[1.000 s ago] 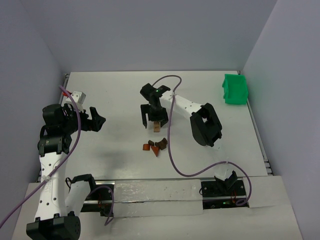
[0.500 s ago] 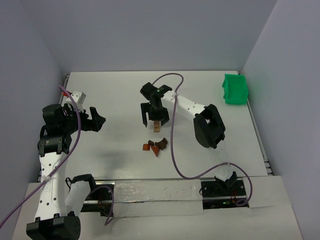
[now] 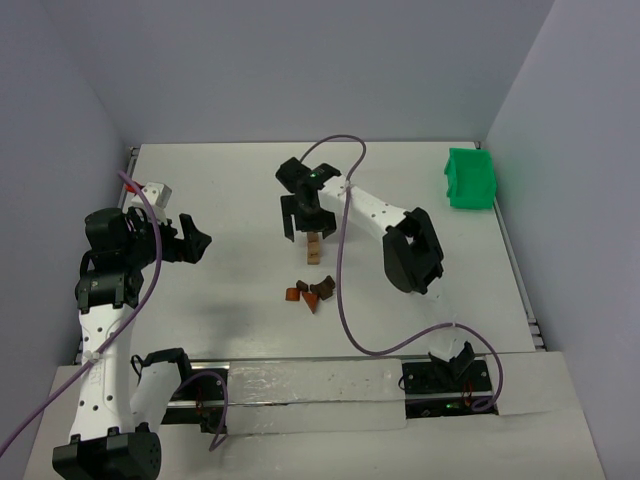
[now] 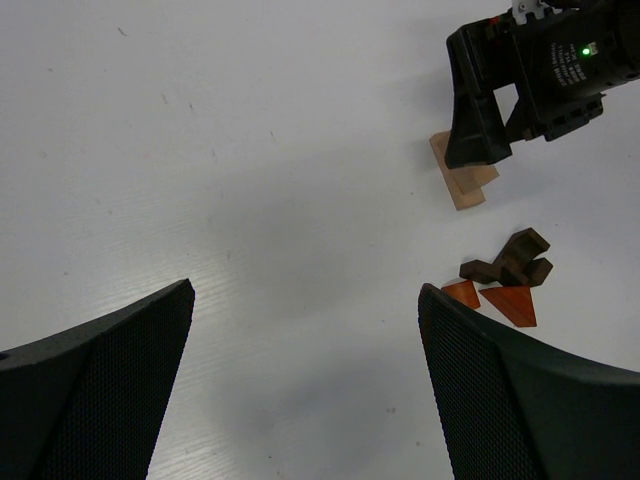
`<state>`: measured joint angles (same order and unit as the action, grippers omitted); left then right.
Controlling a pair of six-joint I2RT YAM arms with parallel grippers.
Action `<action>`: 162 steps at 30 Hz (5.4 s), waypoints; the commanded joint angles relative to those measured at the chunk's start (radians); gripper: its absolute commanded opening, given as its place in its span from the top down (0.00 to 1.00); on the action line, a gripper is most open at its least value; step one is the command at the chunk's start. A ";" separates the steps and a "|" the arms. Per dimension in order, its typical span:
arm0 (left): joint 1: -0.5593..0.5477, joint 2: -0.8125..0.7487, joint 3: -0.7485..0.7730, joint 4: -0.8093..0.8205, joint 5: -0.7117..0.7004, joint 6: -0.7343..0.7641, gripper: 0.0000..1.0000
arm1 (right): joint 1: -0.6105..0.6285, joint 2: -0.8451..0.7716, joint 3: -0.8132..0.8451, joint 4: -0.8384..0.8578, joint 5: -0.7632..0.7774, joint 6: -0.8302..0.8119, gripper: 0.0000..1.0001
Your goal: Build the wood block tower
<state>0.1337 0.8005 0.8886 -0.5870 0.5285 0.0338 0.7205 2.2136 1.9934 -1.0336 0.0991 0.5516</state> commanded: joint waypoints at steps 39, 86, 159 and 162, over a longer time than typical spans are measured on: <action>0.009 0.008 0.015 0.033 0.005 0.000 0.01 | -0.031 0.180 0.075 -0.025 -0.015 0.016 0.36; 0.008 0.014 0.015 0.035 0.005 -0.001 0.01 | -0.032 0.174 0.046 -0.007 -0.038 0.002 0.53; 0.009 -0.023 0.010 0.018 0.088 0.032 0.03 | 0.168 -0.485 -0.518 0.099 -0.305 -0.748 0.52; 0.007 -0.021 0.009 0.018 0.090 0.034 0.03 | 0.169 -0.466 -0.519 0.116 -0.277 -0.783 0.59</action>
<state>0.1341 0.7811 0.8886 -0.5877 0.5879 0.0500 0.8851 1.7324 1.4661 -0.9546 -0.1931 -0.1802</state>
